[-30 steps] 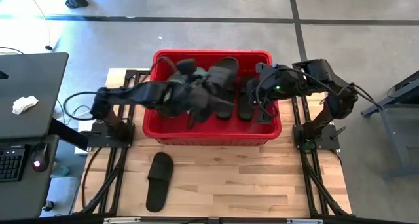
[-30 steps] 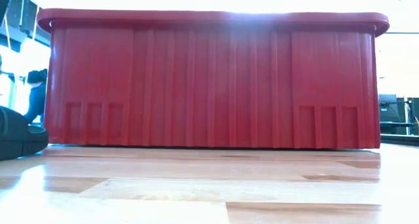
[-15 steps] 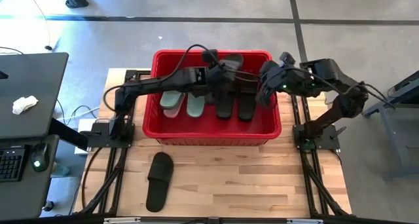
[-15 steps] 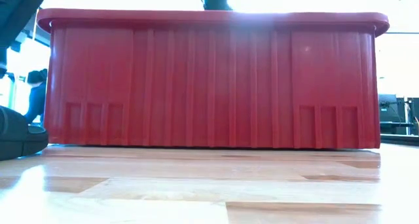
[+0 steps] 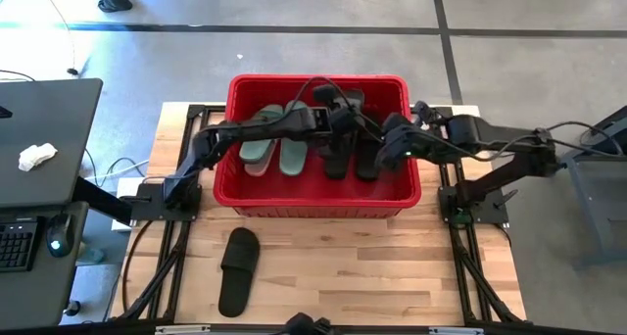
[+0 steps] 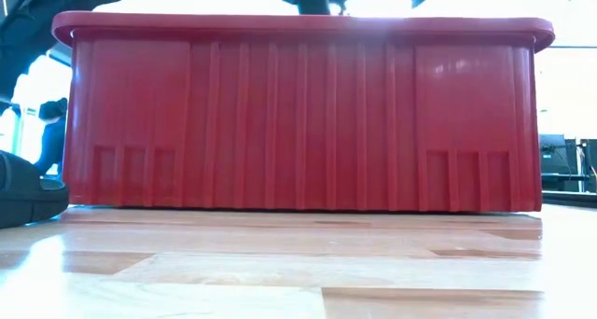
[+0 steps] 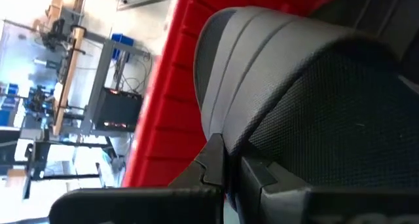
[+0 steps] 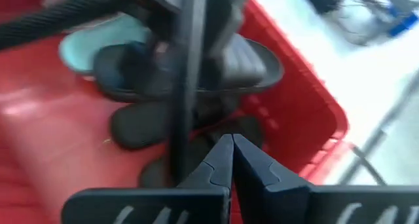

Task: Pick and place slides into bin
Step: Put the black slide into the red bin

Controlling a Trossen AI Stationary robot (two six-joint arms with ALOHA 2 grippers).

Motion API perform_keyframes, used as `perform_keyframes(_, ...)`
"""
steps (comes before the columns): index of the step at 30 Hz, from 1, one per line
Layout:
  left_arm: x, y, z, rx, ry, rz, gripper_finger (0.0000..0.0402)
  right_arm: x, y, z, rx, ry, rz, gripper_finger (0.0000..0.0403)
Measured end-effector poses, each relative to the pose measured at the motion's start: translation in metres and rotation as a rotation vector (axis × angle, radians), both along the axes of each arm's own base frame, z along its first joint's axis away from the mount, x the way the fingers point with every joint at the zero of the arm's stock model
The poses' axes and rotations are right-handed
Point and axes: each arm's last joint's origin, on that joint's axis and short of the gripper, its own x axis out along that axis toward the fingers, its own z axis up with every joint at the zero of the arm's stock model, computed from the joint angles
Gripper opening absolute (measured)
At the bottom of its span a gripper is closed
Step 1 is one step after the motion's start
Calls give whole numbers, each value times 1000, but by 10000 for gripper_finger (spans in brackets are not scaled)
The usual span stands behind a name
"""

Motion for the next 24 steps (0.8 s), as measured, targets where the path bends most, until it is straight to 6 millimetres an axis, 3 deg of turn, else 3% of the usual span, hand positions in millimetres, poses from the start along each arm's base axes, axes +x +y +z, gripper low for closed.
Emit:
perform_keyframes(8,13,4,-31,11,0,58,0,-47,1,-23,40,-252,228,0)
perform_keyframes(13,17,6,-44,1,9,67,0,-65,-2,-42,108,-338,234,0)
perform_keyframes(24,20,11,-63,-16,30,87,0,-69,-2,-66,119,-279,227,0)
